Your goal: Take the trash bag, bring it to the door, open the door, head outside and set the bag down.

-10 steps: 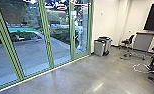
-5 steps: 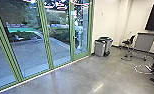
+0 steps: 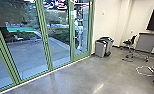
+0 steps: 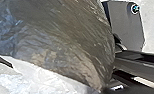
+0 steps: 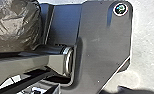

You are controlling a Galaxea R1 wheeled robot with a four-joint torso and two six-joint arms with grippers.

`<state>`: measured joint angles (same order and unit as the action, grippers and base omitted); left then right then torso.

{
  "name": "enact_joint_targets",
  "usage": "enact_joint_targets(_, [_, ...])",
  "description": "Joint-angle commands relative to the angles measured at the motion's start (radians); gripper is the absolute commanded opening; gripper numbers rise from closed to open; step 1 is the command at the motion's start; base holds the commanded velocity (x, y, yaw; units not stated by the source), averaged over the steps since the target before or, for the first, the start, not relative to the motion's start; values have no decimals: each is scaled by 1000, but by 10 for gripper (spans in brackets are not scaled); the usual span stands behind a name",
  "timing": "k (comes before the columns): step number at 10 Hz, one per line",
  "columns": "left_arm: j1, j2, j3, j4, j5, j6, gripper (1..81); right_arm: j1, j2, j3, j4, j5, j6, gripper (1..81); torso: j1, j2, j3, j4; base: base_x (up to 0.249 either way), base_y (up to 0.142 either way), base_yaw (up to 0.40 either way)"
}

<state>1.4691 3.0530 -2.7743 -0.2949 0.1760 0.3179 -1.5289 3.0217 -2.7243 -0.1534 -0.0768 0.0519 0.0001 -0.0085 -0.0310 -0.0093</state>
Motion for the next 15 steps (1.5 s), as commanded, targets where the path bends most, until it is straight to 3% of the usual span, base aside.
enact_joint_targets(1, [-52,0,-1,3,69,9,10,48,-1,3,-3,-57,-1,811,0,0,0,0,163,0,0])
enact_joint_targets(5, [-52,-2,-1,3,71,9,10,46,-1,3,-3,-57,-1,811,0,0,0,0,163,0,0])
enact_joint_targets(15, [-52,-2,-1,3,69,9,10,46,-1,3,-2,-57,-1,811,0,0,0,0,163,-67,0])
